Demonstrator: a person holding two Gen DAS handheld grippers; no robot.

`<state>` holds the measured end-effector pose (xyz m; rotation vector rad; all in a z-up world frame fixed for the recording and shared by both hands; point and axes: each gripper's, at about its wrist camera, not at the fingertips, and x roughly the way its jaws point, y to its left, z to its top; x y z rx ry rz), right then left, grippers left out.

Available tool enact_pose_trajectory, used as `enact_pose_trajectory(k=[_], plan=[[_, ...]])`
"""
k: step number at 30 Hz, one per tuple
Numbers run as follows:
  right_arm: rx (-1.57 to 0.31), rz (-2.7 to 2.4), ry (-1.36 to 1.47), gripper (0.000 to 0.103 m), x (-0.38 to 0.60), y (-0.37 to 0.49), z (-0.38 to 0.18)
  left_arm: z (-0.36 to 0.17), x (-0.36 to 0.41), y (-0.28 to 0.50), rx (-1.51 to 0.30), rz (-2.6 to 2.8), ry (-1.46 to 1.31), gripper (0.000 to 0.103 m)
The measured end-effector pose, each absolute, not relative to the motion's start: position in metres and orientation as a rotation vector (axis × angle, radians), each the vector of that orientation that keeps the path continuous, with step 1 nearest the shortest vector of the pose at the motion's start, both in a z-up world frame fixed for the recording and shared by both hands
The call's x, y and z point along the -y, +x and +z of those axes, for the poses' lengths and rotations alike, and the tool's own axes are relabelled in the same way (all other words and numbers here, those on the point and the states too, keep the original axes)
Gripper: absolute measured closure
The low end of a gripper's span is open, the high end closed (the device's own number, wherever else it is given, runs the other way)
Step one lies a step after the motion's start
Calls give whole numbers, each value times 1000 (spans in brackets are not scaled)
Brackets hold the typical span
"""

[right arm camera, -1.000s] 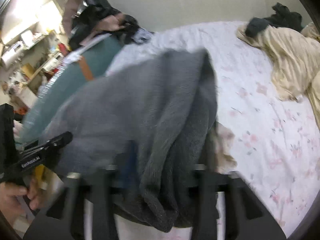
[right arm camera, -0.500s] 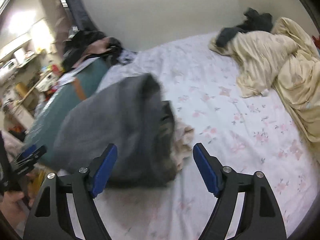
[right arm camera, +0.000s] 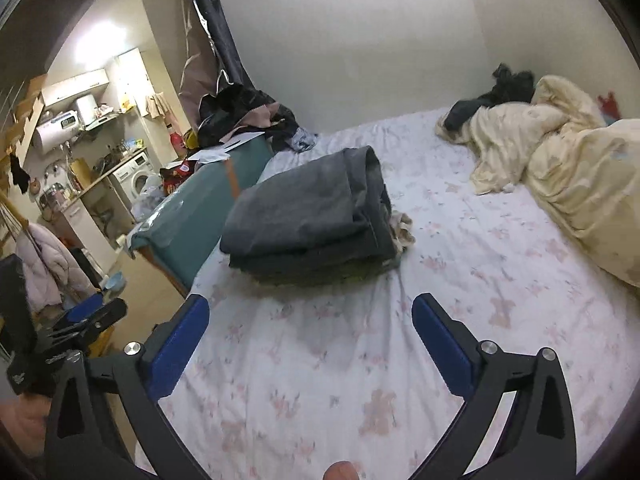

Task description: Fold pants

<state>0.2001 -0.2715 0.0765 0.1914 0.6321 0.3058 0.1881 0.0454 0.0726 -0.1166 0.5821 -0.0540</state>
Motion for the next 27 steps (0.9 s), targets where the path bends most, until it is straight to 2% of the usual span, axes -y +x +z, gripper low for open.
enact_pose_trajectory(k=[5, 12, 17, 22, 27], plan=[[-606, 275, 160, 0, 259, 123, 76, 69, -38, 103, -553, -16, -114, 1], [-551, 295, 72, 0, 230, 42, 51, 49, -42, 38, -525, 27, -124, 1], [-485, 227, 42, 0, 217, 9, 24, 33, -41, 16, -521, 44, -101, 1], [-580, 210, 93, 0, 214, 12, -3, 16, -25, 19, -538, 35, -56, 1], [-554, 197, 25, 0, 203, 16, -4, 13, -9, 21, -510, 30, 15, 1]])
